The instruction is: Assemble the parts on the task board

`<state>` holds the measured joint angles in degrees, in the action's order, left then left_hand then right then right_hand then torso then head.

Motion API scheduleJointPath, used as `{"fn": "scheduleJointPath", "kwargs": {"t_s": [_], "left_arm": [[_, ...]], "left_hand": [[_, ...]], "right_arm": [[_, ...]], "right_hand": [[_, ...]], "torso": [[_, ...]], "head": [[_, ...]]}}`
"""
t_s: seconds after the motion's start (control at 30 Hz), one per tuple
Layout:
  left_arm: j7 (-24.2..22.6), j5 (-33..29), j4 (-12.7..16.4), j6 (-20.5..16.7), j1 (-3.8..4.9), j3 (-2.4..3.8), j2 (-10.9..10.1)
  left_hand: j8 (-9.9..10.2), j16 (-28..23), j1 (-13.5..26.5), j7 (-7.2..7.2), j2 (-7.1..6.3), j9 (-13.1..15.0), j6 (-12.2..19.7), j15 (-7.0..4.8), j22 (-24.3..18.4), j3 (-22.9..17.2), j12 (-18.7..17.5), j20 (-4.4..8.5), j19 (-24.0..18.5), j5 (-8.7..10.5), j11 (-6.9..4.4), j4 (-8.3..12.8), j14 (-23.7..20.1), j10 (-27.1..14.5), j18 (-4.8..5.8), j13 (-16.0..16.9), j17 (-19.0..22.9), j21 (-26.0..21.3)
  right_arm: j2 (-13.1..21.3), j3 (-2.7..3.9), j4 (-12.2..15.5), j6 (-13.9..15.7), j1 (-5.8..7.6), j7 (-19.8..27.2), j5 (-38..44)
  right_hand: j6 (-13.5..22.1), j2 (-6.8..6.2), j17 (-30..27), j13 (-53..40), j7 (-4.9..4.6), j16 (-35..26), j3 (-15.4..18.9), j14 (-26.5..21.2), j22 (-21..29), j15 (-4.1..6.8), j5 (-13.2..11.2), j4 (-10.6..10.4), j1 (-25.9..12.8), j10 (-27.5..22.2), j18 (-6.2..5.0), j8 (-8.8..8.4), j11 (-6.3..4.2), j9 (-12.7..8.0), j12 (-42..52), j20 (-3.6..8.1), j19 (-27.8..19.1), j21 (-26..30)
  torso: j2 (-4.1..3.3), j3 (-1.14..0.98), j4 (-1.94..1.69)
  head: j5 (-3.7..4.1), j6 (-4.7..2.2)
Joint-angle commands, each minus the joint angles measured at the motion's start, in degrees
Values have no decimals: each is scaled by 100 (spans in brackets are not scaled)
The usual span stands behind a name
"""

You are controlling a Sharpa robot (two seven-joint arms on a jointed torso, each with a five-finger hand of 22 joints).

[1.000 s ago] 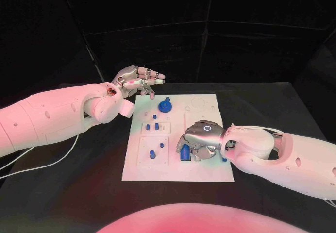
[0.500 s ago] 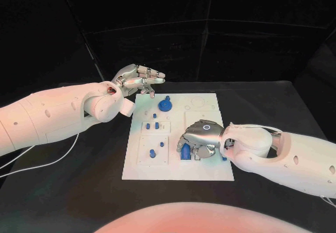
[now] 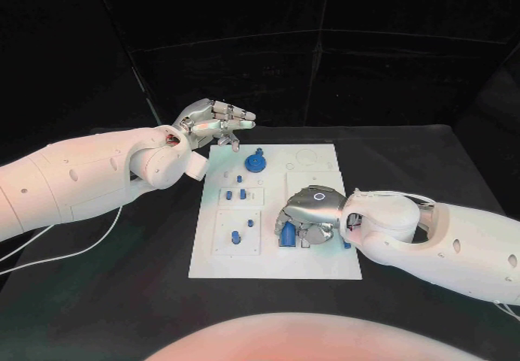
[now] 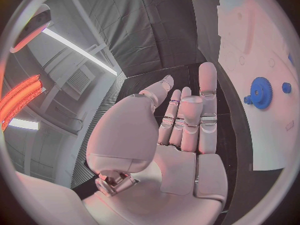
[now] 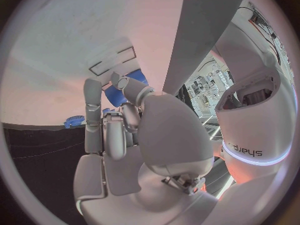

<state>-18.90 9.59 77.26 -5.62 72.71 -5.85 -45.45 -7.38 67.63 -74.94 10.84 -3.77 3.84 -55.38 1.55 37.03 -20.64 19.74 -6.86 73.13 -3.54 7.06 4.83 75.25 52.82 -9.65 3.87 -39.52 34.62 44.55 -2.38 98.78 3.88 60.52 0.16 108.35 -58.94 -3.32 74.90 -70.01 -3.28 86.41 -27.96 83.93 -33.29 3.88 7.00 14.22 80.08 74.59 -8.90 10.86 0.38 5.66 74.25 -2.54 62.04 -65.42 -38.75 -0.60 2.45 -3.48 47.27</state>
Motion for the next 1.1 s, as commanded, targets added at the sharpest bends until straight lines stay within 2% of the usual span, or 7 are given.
{"fn": "scheduleJointPath", "kwargs": {"t_s": [0.03,0.23,0.3,0.6,0.77,0.93,1.1], "left_arm": [[-17,-20,2,66,8,3,4],[-13,-20,3,67,8,3,-3],[-12,-20,3,72,8,3,-3],[-3,-19,2,102,8,3,2],[0,-19,-3,112,8,3,7],[4,-19,-8,120,8,2,11],[5,-19,-16,127,6,1,18]], "left_hand": [[-23,36,11,14,45,1,38,18,-9,36,27,-24,7,22,9,9,-21,-48,-75,8,5,-39],[-23,36,11,14,45,1,38,18,-9,36,27,-24,7,22,9,9,-21,-48,-75,8,5,-39],[-23,36,11,14,45,1,38,18,-9,36,27,-24,7,22,9,9,-21,-48,-75,8,5,-39],[-28,35,8,13,51,1,41,19,-10,39,34,-25,8,22,10,8,-25,-58,-75,8,15,-41],[-28,35,8,13,51,1,41,19,-10,39,34,-25,8,22,10,8,-25,-58,-75,8,15,-41],[-28,35,8,13,51,1,41,19,-10,39,34,-25,8,22,10,8,-25,-58,-75,8,15,-41],[-34,38,0,10,59,3,39,19,-11,37,40,-26,8,21,9,10,-25,-65,-76,9,14,-42]], "right_arm": [[-13,-9,-1,-151,-3,-6,-9],[-15,-9,-6,-181,-3,-25,-9],[-16,-9,-7,-215,-3,-38,-9],[-9,-9,-2,-261,-3,-105,-2],[8,-9,23,-224,-3,-112,8],[61,-10,88,61,-3,-70,37],[165,-10,165,690,-4,-58,25]], "right_hand": [[-72,-25,737,58,-234,-29,-49,386,42,-31,-17,4,-39,-78,-115,-113,-12,-58,-58,-5,-81,36],[306,-76,704,208,-143,-45,-111,365,83,6,-11,34,-19,-207,-130,-397,-75,-170,-164,18,-145,43],[484,-100,668,279,-71,-64,-122,349,124,34,-14,41,-16,-264,-140,-512,-117,-191,-213,39,-186,58],[883,-135,618,387,72,-88,-112,322,175,105,-18,38,-13,-352,-150,-727,-207,-200,-268,100,-262,79],[1095,-149,602,418,126,-97,-105,313,198,132,1,45,6,-375,-155,-743,-240,-201,-278,125,-289,88],[1099,-133,666,356,94,-62,-130,336,115,147,72,62,53,-302,-142,-715,-243,-182,-212,145,-242,39],[1043,-123,768,303,36,-6,-156,380,-20,141,76,62,67,-209,-116,-692,-221,-165,-147,150,-140,-43]], "torso": [[0,1,-5],[-2,3,-2],[2,1,4],[3,-1,1],[0,-3,0],[-2,-8,6],[1,-4,0]], "head": [[1,2],[-5,5],[-10,10],[0,14],[5,17],[6,12],[23,0]]}}
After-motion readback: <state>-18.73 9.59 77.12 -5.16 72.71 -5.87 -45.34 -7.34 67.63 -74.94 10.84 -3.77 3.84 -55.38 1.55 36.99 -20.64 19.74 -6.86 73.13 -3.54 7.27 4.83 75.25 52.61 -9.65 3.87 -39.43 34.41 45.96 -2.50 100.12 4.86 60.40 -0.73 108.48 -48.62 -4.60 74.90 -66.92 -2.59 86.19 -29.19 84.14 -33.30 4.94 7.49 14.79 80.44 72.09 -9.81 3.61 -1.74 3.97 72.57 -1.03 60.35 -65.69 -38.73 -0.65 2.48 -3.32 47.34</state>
